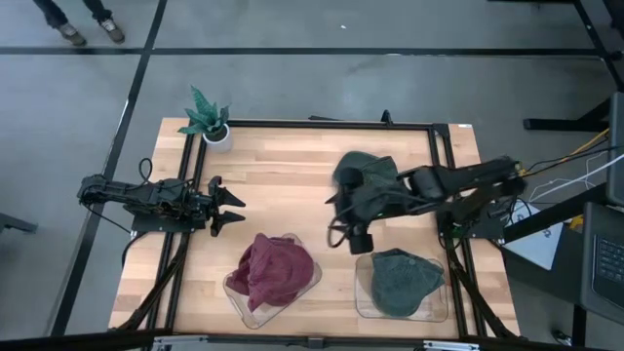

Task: Pick & Place hat
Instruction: Put the gray cap into the right transparent bin

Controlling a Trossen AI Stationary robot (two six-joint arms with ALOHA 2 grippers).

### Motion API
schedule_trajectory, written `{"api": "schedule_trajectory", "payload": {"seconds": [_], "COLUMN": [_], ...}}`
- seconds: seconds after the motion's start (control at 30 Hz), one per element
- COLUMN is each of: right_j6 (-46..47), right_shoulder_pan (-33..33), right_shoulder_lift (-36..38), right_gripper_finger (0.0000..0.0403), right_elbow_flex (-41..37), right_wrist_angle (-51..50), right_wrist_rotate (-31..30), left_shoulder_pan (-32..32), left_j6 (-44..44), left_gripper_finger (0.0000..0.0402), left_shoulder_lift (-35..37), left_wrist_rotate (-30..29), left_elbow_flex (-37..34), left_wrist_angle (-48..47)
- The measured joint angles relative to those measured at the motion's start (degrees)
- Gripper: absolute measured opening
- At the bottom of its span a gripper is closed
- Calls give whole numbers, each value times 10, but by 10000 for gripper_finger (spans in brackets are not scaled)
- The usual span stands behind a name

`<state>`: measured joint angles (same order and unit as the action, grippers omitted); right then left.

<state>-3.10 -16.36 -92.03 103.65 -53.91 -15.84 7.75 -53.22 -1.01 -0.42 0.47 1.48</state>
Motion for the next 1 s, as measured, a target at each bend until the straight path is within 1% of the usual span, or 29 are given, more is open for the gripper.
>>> {"api": "schedule_trajectory", "payload": {"seconds": [0.1, 0.2, 0.3, 0.4, 0.53, 0.7, 1.0], "right_j6": [-6, 5, 35, 54, 53, 58, 173], "right_shoulder_pan": [13, 30, 52, 80, 113, 140, 151], "right_shoulder_lift": [101, 196, 274, 330, 361, 364, 362], "right_gripper_finger": [273, 273, 273, 273, 273, 273, 273], "right_elbow_flex": [-192, -361, -490, -578, -657, -709, -758], "right_wrist_angle": [142, 267, 338, 360, 357, 360, 350], "right_wrist_rotate": [0, 7, 25, 25, 24, 38, 39], "left_shoulder_pan": [0, 0, 0, 0, 0, 0, 0], "left_j6": [0, 0, 0, 0, 0, 0, 0], "left_gripper_finger": [214, 215, 217, 215, 214, 217, 217], "left_shoulder_lift": [0, 0, 0, 0, 0, 0, 0], "left_wrist_rotate": [0, 0, 0, 0, 0, 0, 0], "left_elbow_flex": [0, 0, 0, 0, 0, 0, 0], "left_wrist_angle": [0, 0, 0, 0, 0, 0, 0]}}
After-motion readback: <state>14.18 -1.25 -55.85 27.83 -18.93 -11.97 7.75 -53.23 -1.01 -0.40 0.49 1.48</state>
